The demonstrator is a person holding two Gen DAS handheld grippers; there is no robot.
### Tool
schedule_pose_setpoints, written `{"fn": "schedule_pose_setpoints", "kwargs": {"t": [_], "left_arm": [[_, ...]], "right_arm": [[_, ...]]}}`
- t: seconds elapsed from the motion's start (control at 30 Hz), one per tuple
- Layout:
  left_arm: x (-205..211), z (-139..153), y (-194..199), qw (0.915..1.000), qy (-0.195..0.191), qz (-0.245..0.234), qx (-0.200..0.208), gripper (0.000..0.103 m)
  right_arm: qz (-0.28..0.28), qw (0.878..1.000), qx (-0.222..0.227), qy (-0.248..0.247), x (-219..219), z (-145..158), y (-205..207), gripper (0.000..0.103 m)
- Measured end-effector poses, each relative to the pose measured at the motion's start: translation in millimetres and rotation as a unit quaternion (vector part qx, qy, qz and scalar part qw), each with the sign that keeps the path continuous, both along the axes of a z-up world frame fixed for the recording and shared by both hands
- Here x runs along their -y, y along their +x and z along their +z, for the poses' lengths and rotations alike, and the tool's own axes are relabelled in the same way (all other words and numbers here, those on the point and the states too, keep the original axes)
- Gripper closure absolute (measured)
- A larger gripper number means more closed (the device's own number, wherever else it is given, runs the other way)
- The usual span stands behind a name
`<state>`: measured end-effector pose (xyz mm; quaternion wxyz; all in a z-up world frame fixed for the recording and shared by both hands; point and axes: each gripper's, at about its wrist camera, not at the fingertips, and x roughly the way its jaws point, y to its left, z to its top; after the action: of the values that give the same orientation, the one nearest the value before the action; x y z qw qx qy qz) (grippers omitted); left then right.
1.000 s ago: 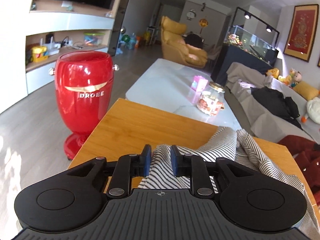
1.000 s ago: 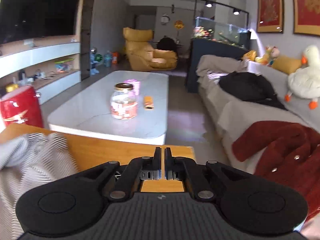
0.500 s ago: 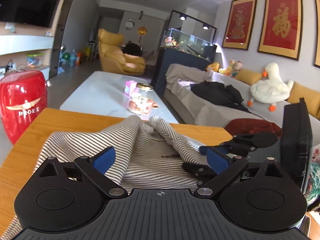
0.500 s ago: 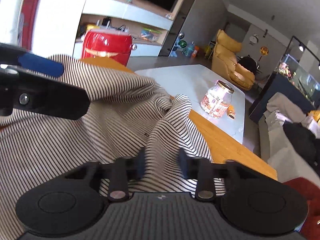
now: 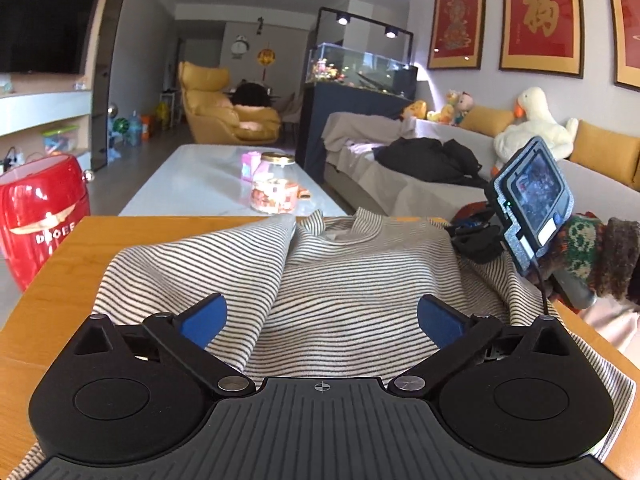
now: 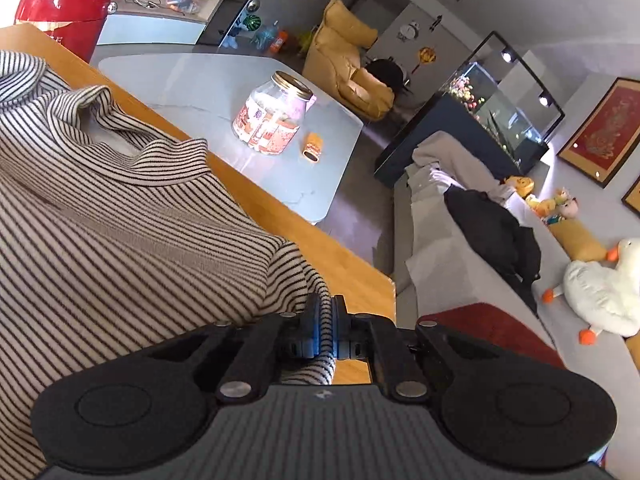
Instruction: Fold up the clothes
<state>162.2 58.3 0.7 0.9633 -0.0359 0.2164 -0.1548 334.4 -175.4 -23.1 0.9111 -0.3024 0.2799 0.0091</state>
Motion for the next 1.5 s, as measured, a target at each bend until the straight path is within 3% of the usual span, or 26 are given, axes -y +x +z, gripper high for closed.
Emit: {"fn": "schedule_pose_setpoints", "kwargs": {"t": [0.13, 0.17, 0.23, 0.33, 0.4, 0.47, 0.5, 0.57, 0.6, 0.67, 0.73, 0.83, 0.87, 0.9, 1.07, 1.1, 1.27, 1.37, 1.43, 1.5], "left_arm": [[-4.2, 1.6, -5.9, 1.0, 0.005, 0.0, 0.0, 0.0], [-3.3, 1.4, -7.2, 1.0, 0.006, 0.001, 0.002, 0.0], [1.5, 2.2, -10.0, 0.9998, 0.016, 0.0, 0.012, 0.0], [6.9, 7.7, -17.1, 0.9989, 0.035, -0.008, 0.029, 0.0], [6.5, 11.6, -20.4, 0.9985, 0.043, -0.015, 0.029, 0.0], [4.9, 15.1, -23.2, 0.9981, 0.052, -0.019, 0.029, 0.0], [1.8, 15.8, -23.3, 0.9979, 0.057, -0.013, 0.027, 0.0], [-5.7, 17.6, -20.4, 0.9967, 0.076, 0.008, 0.029, 0.0], [-9.9, 18.4, -17.4, 0.9955, 0.087, 0.022, 0.031, 0.0], [-20.8, 18.7, -8.7, 0.9939, 0.096, 0.046, 0.028, 0.0], [-32.8, 19.9, -1.7, 0.9951, 0.08, 0.057, 0.015, 0.0], [-46.7, 23.9, -0.9, 0.9992, 0.023, 0.033, -0.001, 0.0], [-48.2, 24.2, -2.3, 0.9997, 0.01, 0.021, -0.003, 0.0], [-47.0, 23.5, -4.0, 0.9999, 0.007, 0.01, -0.002, 0.0], [-35.8, 11.5, -8.7, 0.9998, 0.0, -0.022, 0.002, 0.0], [-33.8, 9.2, -8.6, 0.9996, -0.003, -0.03, 0.0, 0.0], [-34.1, 4.4, -6.5, 0.9997, 0.001, -0.024, -0.007, 0.0], [-41.2, 0.1, -6.2, 0.9998, -0.002, -0.006, -0.02, 0.0], [-45.0, -0.9, -6.2, 0.9998, -0.003, 0.003, -0.021, 0.0], [-48.5, -2.2, -5.1, 0.9998, 0.002, 0.005, -0.021, 0.0]], "right_arm": [[-0.01, 0.997, 0.017, 0.076, 0.8, 31.4, -11.9, 0.097], [0.003, 0.994, 0.02, 0.105, -1.9, 44.4, -19.1, 0.092], [0.03, 0.985, 0.017, 0.167, -8.0, 69.0, -31.8, 0.086], [0.065, 0.963, -0.032, 0.259, -27.2, 91.9, -35.5, 0.081], [0.077, 0.956, -0.031, 0.282, -42.2, 102.2, -36.8, 0.066], [0.091, 0.936, -0.062, 0.333, -51.5, 110.1, -31.8, 0.052], [0.092, 0.934, -0.068, 0.338, -58.6, 113.1, -30.2, 0.052], [0.109, 0.952, -0.029, 0.283, -78.2, 119.0, -35.4, 0.05], [0.119, 0.952, -0.035, 0.279, -84.5, 120.8, -32.8, 0.048], [0.119, 0.919, -0.127, 0.353, -87.1, 116.5, -16.3, 0.048], [0.107, 0.878, -0.213, 0.416, -92.6, 100.1, -2.0, 0.048], [0.132, 0.872, -0.214, 0.421, -117.6, 97.6, 6.6, 0.056], [0.14, 0.869, -0.214, 0.423, -125.9, 96.8, 9.5, 0.082], [0.148, 0.867, -0.215, 0.424, -134.3, 96.0, 12.4, 0.096], [0.189, 0.855, -0.216, 0.432, -176.0, 92.0, 26.7, 0.097], [0.194, 0.855, -0.216, 0.431, -184.4, 91.1, 31.1, 0.097], [0.173, 0.885, -0.234, 0.362, -211.1, 65.9, 61.8, 0.097], [0.164, 0.899, -0.211, 0.348, -192.7, 67.1, 57.4, 0.095], [0.171, 0.906, -0.18, 0.342, -166.6, 79.8, 40.0, 0.088], [0.184, 0.924, -0.135, 0.308, -133.7, 96.0, 7.2, 0.069]]}}
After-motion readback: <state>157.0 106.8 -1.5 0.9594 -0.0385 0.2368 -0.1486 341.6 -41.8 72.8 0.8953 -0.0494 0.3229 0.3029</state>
